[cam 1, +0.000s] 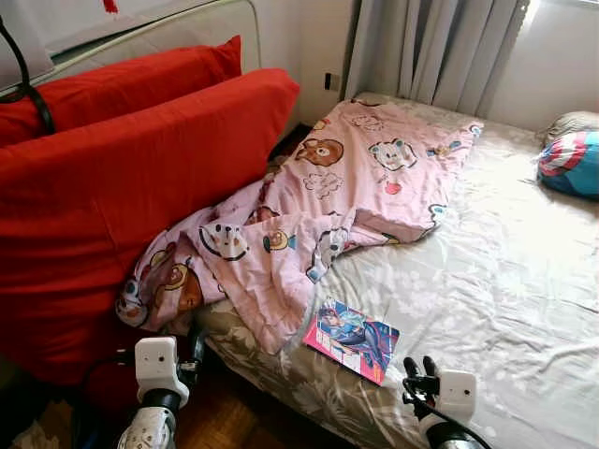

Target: Clean up the room

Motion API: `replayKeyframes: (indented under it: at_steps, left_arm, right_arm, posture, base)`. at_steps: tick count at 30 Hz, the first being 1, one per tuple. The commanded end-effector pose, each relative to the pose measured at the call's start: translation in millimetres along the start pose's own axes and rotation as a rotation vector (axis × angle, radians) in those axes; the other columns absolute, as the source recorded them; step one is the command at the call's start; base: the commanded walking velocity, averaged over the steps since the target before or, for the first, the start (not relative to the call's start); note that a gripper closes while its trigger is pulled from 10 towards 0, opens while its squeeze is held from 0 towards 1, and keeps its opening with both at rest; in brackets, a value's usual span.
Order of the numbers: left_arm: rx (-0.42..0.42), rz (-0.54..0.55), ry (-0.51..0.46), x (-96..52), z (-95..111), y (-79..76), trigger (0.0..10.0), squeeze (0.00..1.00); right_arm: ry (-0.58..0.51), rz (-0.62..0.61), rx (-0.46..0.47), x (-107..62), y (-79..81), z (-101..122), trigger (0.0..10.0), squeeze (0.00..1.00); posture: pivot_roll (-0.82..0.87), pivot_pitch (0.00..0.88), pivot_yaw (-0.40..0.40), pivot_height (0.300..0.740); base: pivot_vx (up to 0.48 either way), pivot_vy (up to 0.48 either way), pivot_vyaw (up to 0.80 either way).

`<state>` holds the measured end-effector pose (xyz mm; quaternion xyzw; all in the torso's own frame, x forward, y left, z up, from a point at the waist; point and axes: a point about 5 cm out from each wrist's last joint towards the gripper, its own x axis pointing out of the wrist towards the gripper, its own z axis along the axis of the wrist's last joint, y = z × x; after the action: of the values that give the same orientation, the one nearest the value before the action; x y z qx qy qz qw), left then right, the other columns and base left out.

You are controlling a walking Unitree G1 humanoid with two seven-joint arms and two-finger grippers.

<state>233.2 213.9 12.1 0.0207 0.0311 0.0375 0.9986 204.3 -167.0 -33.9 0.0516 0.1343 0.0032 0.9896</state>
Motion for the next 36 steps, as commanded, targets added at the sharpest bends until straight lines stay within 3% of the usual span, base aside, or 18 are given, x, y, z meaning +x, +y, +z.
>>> replayKeyframes:
  at_steps: [1,16,19,36]
  left_arm:
    - [-0.006,0.008,0.028,-6.0,-4,2.8,10.0,0.00]
    - [-0.044,-0.025,0.045,-2.8,1,-10.5,10.0,0.00]
    - [-0.081,-0.007,0.044,-0.4,5,-12.2,10.0,0.00]
    - [-0.089,-0.029,0.023,12.4,22,-23.5,10.0,0.00]
  right_arm:
    - [-0.002,0.011,-0.010,-2.3,2.5,-1,10.0,0.00]
    - [-0.009,-0.068,-0.032,-5.7,-12.1,2,10.0,0.00]
    - [0.017,-0.046,-0.034,0.0,-7.6,4,10.0,0.00]
    - [0.043,0.030,-0.046,17.5,1.9,12,10.0,0.00]
  posture:
    - [0.00,0.075,-0.007,0.740]
    - [-0.04,0.144,-0.011,0.720]
    - [-0.04,0.160,-0.027,0.720]
    - [-0.03,0.150,-0.033,0.690]
  base:
    - [0.000,0.000,0.00]
    - [0.000,0.000,0.00]
    - [0.000,0.000,0.00]
    - [0.000,0.000,0.00]
